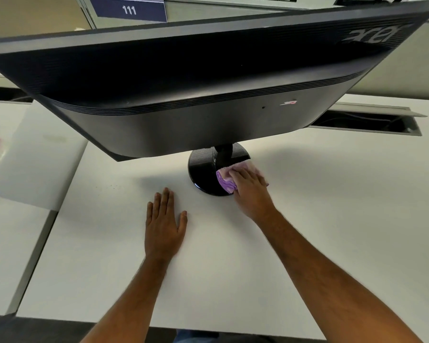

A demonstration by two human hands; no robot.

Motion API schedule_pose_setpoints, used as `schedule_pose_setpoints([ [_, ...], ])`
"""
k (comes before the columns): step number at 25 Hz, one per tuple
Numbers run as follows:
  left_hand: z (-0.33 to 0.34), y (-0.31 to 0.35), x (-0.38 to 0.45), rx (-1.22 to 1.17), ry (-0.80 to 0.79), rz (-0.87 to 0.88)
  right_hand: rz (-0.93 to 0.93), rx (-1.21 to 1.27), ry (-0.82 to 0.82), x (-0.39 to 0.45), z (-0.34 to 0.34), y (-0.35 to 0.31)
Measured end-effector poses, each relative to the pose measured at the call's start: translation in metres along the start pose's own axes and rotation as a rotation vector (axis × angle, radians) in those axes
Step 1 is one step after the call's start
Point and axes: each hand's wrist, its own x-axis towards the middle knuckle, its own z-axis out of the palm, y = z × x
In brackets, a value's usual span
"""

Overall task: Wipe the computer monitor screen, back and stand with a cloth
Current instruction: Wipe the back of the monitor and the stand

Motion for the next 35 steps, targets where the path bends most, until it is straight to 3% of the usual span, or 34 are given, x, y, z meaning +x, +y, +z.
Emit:
schedule_pose_setpoints([
  [5, 0.0, -0.001, -0.001, 0.0, 0.007, 0.001, 0.021, -0.059, -0.006, -0.008, 0.025, -0.014],
  [7, 0.0, -0.001, -0.002, 0.002, -0.011, 0.007, -0.103, 0.082, -0.039, -0.014, 0.021, -0.023],
  [9, 0.0, -0.003, 0.0, -0.007, -0.029, 0.007, -0.175, 0.39, -0.13, -0.02, 0.01, -0.035],
  [12, -0.014, 0.002, 0.003, -0.169, -0.054, -0.025, 0.003, 0.895, -0.18, -0.047, -0.011, -0.057],
  [14, -0.029, 0.02, -0.002, -0.422, -0.051, -0.1, 0.146, 1.051, -0.132, -0.06, -0.02, -0.061],
  [18, -0.051, 0.072, -0.027, -0.706, 0.07, -0.049, 0.297, 1.104, -0.074, -0.063, -0.019, -0.057],
  [22, -0.049, 0.117, -0.024, -0.943, -0.091, 0.053, 0.325, 1.233, -0.221, -0.06, -0.014, -0.059],
  [26, -0.038, 0.122, -0.007, -0.885, -0.027, -0.079, 0.307, 1.375, -0.373, -0.056, -0.014, -0.047],
  [29, -0.039, 0.12, 0.006, -0.804, 0.044, -0.119, 0.212, 1.241, -0.33, -0.055, -0.014, -0.025],
  [33, -0.045, 0.122, 0.029, -0.911, 0.106, -0.222, 0.091, 0.328, 0.028, -0.058, 0.005, 0.032],
  [35, -0.05, 0.133, 0.041, -0.919, 0.135, -0.223, 0.074, -0.013, 0.025, -0.061, 0.019, 0.062],
])
